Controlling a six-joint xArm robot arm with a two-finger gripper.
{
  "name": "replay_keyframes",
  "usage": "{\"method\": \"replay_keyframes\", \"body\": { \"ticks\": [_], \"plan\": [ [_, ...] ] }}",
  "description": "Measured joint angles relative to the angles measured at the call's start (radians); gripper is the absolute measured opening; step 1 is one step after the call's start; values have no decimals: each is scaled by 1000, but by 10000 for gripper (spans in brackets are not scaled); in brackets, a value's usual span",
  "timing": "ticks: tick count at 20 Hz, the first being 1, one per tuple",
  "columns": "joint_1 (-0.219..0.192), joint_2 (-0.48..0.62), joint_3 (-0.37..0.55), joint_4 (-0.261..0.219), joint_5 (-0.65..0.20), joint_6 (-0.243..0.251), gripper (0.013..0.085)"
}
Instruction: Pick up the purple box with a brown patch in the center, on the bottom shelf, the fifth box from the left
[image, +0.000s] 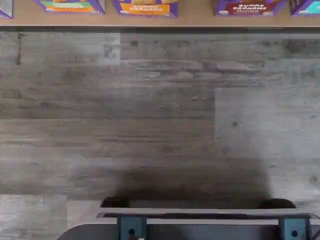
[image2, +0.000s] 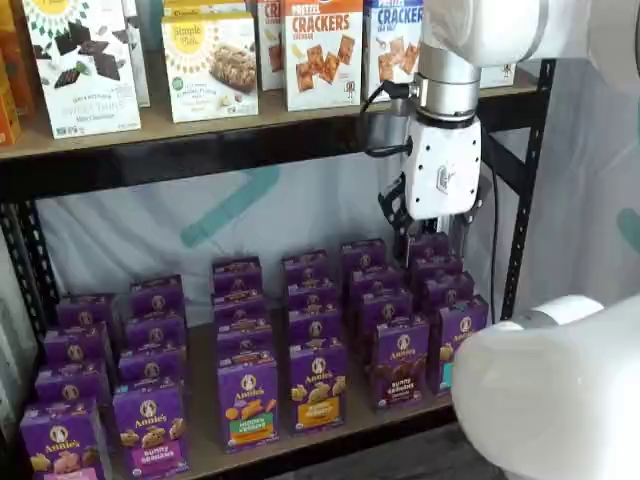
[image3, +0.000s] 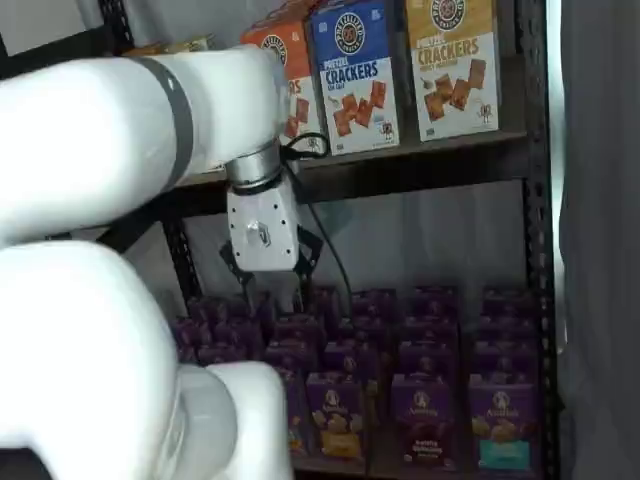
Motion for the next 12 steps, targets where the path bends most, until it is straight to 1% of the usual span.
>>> {"method": "replay_keyframes", "body": {
  "ticks": [2, 6, 8, 10, 12],
  "plan": [
    [16, 14, -12, -27, 19, 18, 850],
    [26, 26, -15, -41, 26, 31, 850],
    [40, 46, -20, -60, 35, 46, 850],
    [47, 60, -14, -69, 25, 55, 850],
    [50, 65, 1, -68, -3, 60, 850]
  ]
}}
